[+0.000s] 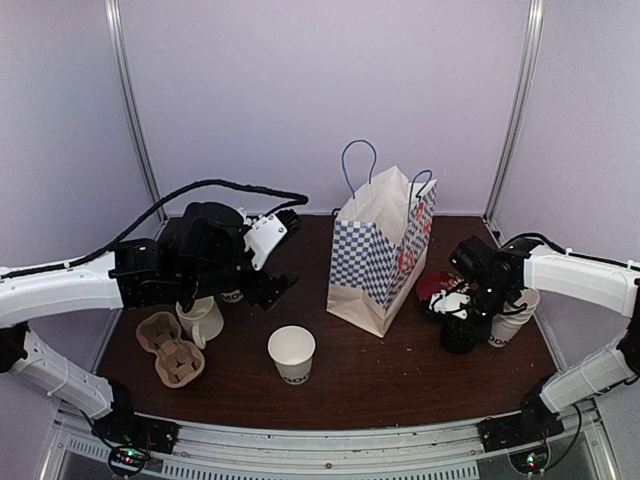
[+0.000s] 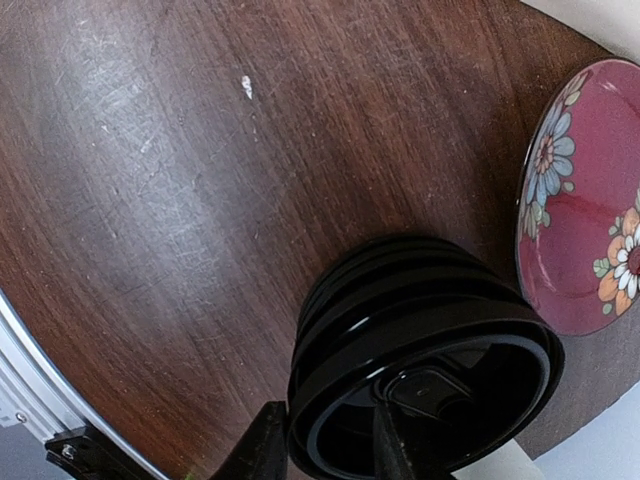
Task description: Pack the takeout coffee
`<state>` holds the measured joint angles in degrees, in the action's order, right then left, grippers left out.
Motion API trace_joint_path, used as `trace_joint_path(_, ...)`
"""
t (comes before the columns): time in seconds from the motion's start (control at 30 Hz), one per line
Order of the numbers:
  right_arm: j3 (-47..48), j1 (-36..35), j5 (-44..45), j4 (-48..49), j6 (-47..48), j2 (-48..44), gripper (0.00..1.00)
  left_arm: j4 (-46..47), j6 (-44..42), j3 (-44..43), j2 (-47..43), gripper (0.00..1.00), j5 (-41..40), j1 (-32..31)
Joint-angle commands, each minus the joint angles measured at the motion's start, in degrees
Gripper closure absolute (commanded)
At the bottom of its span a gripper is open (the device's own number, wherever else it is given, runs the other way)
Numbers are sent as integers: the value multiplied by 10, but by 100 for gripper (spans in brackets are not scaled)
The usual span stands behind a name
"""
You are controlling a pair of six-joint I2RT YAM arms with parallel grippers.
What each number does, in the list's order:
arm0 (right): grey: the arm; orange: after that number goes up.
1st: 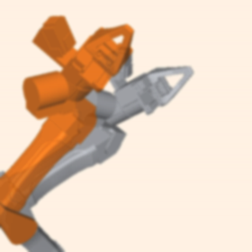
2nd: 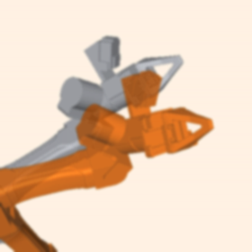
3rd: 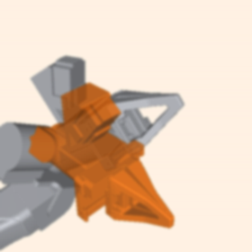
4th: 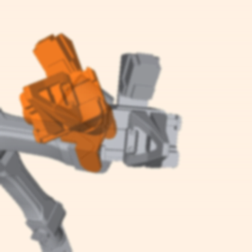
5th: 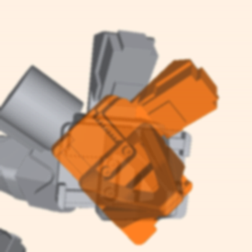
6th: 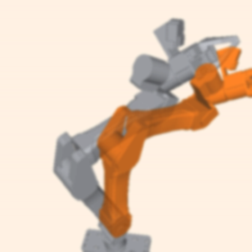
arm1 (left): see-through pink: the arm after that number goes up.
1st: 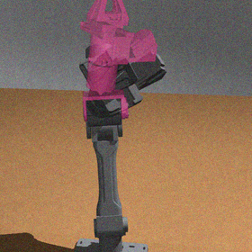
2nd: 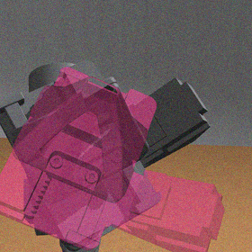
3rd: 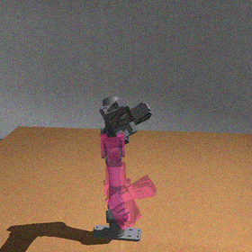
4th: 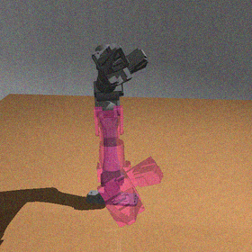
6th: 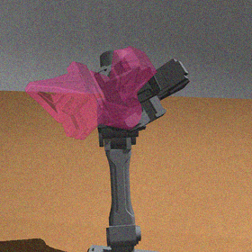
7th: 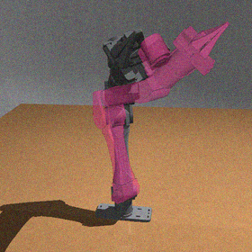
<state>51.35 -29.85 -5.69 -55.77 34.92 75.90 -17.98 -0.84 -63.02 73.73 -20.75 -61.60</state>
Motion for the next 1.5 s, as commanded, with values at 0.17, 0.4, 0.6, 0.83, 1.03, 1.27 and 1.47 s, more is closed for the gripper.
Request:
trace_joint_path(0.17, -5, 2, -16, 4, -10, 7, 77, 28, 7, -8, 8, 15, 2, -3)
trace_joint_path(0.4, 1, 2, -18, 1, -18, 19, 84, 28, 7, -7, 7, 16, 5, -2)
trace_joint_path(0.6, 15, 2, -20, -12, -27, 19, 92, 28, 7, -3, 5, 16, 3, -3)
trace_joint_path(0.83, 59, 1, -33, -64, -42, -14, 97, 33, 2, -2, 6, 16, 7, -2)
trace_joint_path(1.03, 92, 1, -49, -93, -41, -43, 99, 56, -20, 2, 16, 15, 45, -3)
trace_joint_path(1.27, 107, 1, -96, -115, -21, -39, 100, 62, -26, -10, 28, 15, 56, -3)
trace_joint_path(1.47, 199, 1, -303, -121, 0, -70, 99, 245, -84, 85, -10, 4, 146, -11)
